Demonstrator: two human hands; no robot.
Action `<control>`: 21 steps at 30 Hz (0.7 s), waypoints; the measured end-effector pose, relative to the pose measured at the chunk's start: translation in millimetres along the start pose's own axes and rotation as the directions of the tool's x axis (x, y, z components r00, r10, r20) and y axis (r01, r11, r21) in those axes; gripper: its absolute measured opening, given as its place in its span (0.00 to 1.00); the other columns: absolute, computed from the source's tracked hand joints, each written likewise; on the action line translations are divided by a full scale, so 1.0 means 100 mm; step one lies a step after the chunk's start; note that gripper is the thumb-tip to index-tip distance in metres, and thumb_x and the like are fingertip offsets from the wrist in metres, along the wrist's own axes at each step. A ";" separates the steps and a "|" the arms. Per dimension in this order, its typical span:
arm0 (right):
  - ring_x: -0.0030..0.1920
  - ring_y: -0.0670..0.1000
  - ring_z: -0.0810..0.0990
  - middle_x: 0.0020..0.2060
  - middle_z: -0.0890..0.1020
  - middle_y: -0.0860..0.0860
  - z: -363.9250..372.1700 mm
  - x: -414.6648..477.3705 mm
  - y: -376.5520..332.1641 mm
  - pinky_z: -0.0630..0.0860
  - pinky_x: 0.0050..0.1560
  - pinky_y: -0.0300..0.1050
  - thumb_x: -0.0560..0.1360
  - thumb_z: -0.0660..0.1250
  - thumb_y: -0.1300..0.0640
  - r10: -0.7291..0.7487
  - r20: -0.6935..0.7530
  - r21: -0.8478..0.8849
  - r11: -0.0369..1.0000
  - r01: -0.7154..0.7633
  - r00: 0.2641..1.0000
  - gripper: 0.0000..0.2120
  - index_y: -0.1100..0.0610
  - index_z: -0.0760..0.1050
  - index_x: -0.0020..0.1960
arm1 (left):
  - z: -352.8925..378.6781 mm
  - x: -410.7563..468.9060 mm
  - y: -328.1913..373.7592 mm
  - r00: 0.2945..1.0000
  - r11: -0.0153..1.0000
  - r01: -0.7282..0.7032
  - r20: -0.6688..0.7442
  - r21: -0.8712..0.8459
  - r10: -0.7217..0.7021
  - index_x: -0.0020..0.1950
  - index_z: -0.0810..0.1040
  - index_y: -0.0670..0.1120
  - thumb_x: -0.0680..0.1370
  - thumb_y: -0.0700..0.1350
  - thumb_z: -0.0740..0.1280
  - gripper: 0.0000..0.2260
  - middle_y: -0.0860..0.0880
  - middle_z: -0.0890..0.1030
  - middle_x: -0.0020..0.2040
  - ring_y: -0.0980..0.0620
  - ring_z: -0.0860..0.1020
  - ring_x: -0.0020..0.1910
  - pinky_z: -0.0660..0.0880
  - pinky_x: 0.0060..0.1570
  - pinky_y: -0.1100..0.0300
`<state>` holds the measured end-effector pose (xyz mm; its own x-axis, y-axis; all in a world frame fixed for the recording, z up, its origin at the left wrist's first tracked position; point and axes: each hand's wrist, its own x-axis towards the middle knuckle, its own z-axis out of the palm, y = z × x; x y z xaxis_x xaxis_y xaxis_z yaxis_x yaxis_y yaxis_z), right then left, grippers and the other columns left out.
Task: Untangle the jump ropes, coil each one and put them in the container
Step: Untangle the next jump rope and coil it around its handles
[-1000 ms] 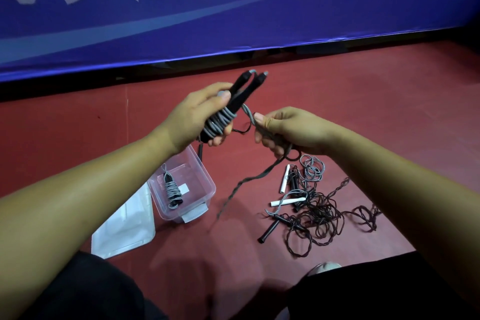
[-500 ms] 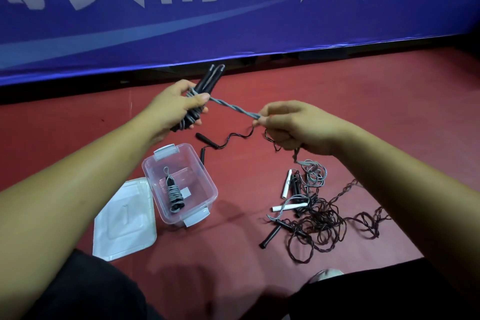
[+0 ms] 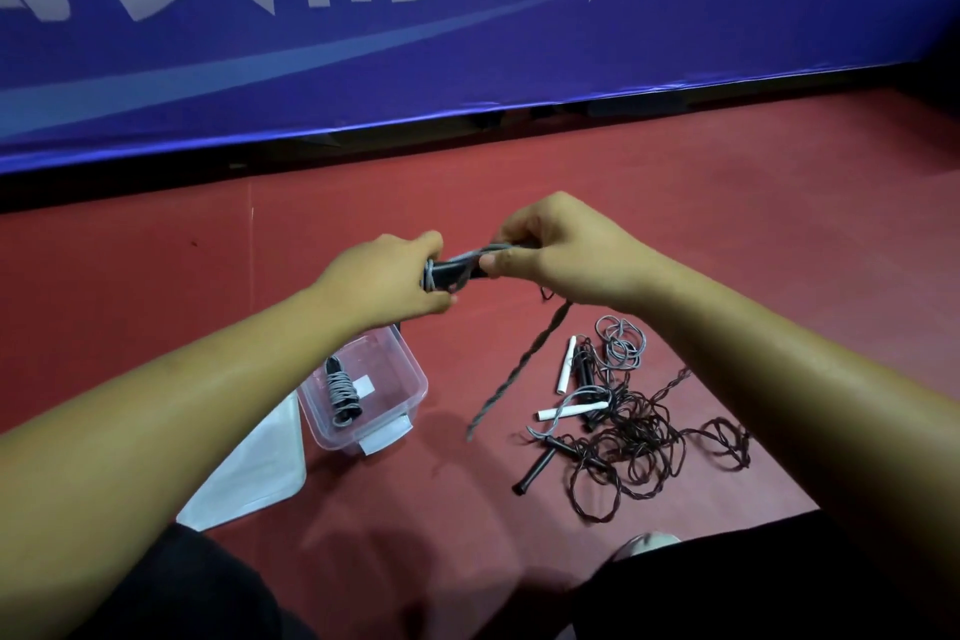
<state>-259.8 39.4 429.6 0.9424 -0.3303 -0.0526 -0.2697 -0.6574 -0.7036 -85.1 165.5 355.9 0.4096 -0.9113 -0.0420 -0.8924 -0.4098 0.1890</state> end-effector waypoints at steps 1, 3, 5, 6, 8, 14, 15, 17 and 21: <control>0.25 0.42 0.65 0.22 0.70 0.43 -0.01 0.00 0.02 0.61 0.27 0.36 0.78 0.70 0.55 -0.011 -0.022 -0.013 1.000 0.011 1.000 0.09 0.60 0.82 0.42 | 0.01 -0.01 0.05 1.000 0.999 -0.014 0.017 0.037 0.013 0.44 0.65 0.52 0.69 0.71 0.67 0.25 0.49 0.77 0.38 0.45 0.76 0.37 0.70 0.32 0.55; 0.24 0.41 0.67 0.22 0.73 0.42 -0.03 0.00 0.05 0.62 0.27 0.33 0.78 0.70 0.55 -0.034 -0.065 -0.034 0.999 0.032 0.997 0.08 0.59 0.83 0.43 | 0.02 -0.02 0.15 0.999 0.997 -0.026 0.040 0.077 0.023 0.40 0.66 0.52 0.65 0.77 0.64 0.29 0.52 0.75 0.35 0.49 0.75 0.34 0.66 0.30 0.57; 0.26 0.42 0.70 0.25 0.75 0.44 -0.05 0.01 0.10 0.65 0.29 0.35 0.78 0.70 0.55 -0.064 -0.126 -0.066 0.996 0.056 0.990 0.08 0.58 0.84 0.44 | 0.02 -0.03 0.22 0.998 0.996 -0.044 0.057 0.081 0.040 0.39 0.66 0.52 0.67 0.76 0.63 0.27 0.52 0.74 0.34 0.50 0.74 0.34 0.66 0.30 0.57; 0.28 0.43 0.72 0.28 0.77 0.45 -0.05 0.02 0.13 0.66 0.31 0.37 0.77 0.71 0.55 -0.082 -0.162 -0.091 0.994 0.068 0.983 0.07 0.57 0.84 0.44 | 0.02 -0.04 0.25 0.995 0.995 -0.073 0.070 0.072 0.068 0.40 0.68 0.52 0.69 0.74 0.62 0.25 0.51 0.74 0.34 0.49 0.75 0.34 0.66 0.31 0.56; 0.32 0.43 0.77 0.32 0.82 0.47 -0.07 0.04 0.19 0.70 0.34 0.38 0.76 0.72 0.54 -0.106 -0.229 -0.119 0.990 0.081 0.968 0.06 0.56 0.84 0.44 | 0.01 -0.05 0.29 0.977 0.983 -0.181 0.118 0.026 0.177 0.46 0.72 0.53 0.73 0.70 0.62 0.20 0.52 0.74 0.33 0.49 0.75 0.35 0.69 0.32 0.55; 0.27 0.41 0.74 0.27 0.79 0.44 -0.09 0.09 0.38 0.68 0.31 0.35 0.67 0.80 0.51 -0.099 -0.274 -0.079 0.994 0.081 0.957 0.10 0.56 0.83 0.39 | 0.00 -0.12 0.36 0.849 0.879 -0.442 0.231 -0.181 0.475 0.45 0.66 0.56 0.79 0.58 0.64 0.10 0.51 0.72 0.30 0.54 0.71 0.30 0.66 0.35 0.54; 0.26 0.42 0.71 0.27 0.78 0.45 -0.10 0.09 0.41 0.67 0.30 0.37 0.67 0.80 0.50 -0.086 -0.275 -0.045 0.996 0.076 0.958 0.11 0.56 0.82 0.40 | -0.01 -0.13 0.38 0.841 0.858 -0.429 0.220 -0.284 0.494 0.44 0.65 0.56 0.79 0.56 0.65 0.10 0.51 0.74 0.30 0.53 0.74 0.30 0.69 0.35 0.54; 0.27 0.46 0.67 0.27 0.75 0.48 -0.13 0.10 0.48 0.64 0.29 0.40 0.67 0.80 0.51 -0.045 -0.268 0.060 0.996 0.064 0.962 0.13 0.57 0.80 0.41 | -0.06 -0.15 0.42 0.846 0.772 -0.333 0.189 -0.541 0.498 0.43 0.69 0.54 0.77 0.54 0.67 0.09 0.51 0.79 0.31 0.51 0.78 0.30 0.75 0.35 0.53; 0.28 0.48 0.67 0.28 0.75 0.53 -0.15 0.12 0.63 0.62 0.30 0.41 0.71 0.77 0.58 0.032 -0.205 0.176 0.984 0.004 0.978 0.07 0.61 0.82 0.41 | -0.17 -0.17 0.42 0.928 0.553 -0.149 0.077 -0.819 0.364 0.49 0.74 0.48 0.70 0.56 0.67 0.15 0.46 0.81 0.34 0.45 0.78 0.30 0.76 0.30 0.55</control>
<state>-268.0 -16.3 394.9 0.8727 -0.4832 0.0708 -0.2266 -0.5292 -0.8177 -126.1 164.9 381.2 0.0410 -0.9981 -0.0455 -0.3997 -0.0581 0.9148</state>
